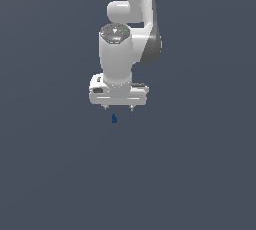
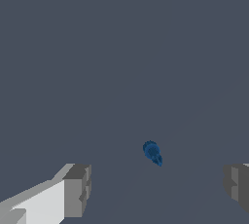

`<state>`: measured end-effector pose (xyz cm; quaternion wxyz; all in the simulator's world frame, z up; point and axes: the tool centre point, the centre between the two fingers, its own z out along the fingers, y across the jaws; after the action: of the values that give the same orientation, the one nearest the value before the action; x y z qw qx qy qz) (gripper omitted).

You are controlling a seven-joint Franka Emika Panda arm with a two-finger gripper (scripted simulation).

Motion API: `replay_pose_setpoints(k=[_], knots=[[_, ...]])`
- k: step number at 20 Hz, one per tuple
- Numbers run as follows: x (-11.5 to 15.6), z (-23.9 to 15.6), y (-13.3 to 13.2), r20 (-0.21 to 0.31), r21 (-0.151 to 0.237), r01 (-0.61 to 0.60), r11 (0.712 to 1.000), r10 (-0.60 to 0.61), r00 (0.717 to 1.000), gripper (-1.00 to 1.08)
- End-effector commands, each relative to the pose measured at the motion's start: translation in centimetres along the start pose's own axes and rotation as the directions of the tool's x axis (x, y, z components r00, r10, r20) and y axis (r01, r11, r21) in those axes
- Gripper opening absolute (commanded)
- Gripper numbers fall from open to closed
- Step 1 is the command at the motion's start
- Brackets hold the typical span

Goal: Pick up the object and move it to a goal position.

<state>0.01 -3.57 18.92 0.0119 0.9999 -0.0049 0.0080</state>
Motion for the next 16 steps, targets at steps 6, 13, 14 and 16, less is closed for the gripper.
replay_pose_setpoints(k=[6, 13, 14, 16], knots=[[-0.4, 0.9, 0.5, 0.004, -0.002, 0.111, 0.994, -0.111, 0.994, 1.0], [-0.9, 2.2, 1.1, 0.01, -0.003, 0.276, 0.961, -0.276, 0.961, 1.0], [-1.0, 2.4, 1.2, 0.011, -0.003, 0.301, 0.954, -0.301, 0.954, 1.0], [-1.2, 2.8, 1.4, 0.013, -0.002, 0.351, 0.936, -0.351, 0.936, 1.0]])
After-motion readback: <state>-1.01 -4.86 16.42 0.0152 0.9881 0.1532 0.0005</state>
